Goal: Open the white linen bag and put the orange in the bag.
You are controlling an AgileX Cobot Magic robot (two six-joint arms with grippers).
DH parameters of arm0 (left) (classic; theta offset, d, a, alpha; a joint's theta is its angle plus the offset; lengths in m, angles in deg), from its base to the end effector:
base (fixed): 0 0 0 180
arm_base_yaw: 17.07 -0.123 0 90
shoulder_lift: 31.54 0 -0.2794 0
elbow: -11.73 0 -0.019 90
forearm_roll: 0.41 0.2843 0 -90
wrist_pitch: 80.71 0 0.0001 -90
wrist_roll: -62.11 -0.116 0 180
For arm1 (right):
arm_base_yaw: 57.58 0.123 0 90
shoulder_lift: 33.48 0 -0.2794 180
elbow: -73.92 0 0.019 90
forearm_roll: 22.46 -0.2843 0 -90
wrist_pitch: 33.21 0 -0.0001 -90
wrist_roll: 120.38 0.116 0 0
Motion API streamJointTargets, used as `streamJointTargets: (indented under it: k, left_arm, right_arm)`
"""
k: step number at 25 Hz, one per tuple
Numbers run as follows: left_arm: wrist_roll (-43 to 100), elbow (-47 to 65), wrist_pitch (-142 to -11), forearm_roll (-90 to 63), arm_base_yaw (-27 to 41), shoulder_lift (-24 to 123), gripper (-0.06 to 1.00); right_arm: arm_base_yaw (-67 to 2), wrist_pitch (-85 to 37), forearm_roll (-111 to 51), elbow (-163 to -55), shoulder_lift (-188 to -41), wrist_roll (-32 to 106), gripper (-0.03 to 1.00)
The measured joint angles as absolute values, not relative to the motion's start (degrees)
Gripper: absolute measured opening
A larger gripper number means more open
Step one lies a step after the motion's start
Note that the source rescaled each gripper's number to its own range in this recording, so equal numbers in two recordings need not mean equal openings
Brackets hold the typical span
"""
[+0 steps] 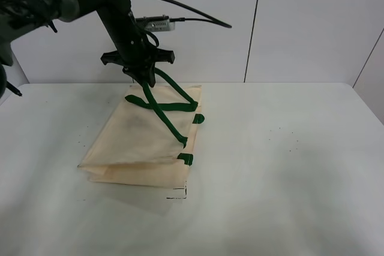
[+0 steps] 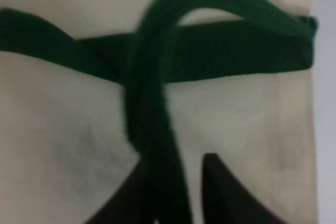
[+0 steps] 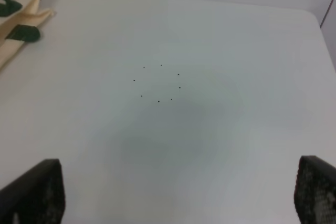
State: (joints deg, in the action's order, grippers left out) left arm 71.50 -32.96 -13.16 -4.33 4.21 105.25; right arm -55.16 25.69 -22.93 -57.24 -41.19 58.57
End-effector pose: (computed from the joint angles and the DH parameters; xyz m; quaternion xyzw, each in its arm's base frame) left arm 0.4900 -0.1987 0.2143 0.0947 0.9792 -0.0789 0.1614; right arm 0.0545 0.0031 0.2831 -0.0257 0.8451 0.0105 0.5339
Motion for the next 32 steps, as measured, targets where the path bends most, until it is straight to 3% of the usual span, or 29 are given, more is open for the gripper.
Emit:
streamJointTargets:
  k: [3, 7, 14, 25, 32]
  left_arm:
    - [71.50, -32.17, -13.28, -4.46, 4.21, 106.76, 0.57]
    - [71.50, -30.04, -13.58, -2.25, 4.21, 106.71, 0.72]
    - [71.98, -25.67, -13.95, 3.98, 2.51, 106.71, 0.76]
    - [70.02, -25.50, -13.18, -0.41, -11.98, 106.71, 0.76]
    - [69.47, -25.13, -13.18, 0.48, -15.16, 104.70, 0.77]
  right_arm:
    - [-55.16, 25.69, -22.93, -57.24, -41.19, 58.63, 1.00]
    - [-55.16, 25.69, -22.93, -57.24, -41.19, 58.63, 1.00]
    - [-55.16, 25.69, -22.92, -57.24, -41.19, 58.63, 1.00]
    - [-55.16, 25.69, -22.87, -57.24, -41.19, 58.63, 1.00]
    - [-55.16, 25.69, -22.81, -57.24, -41.19, 58.63, 1.00]
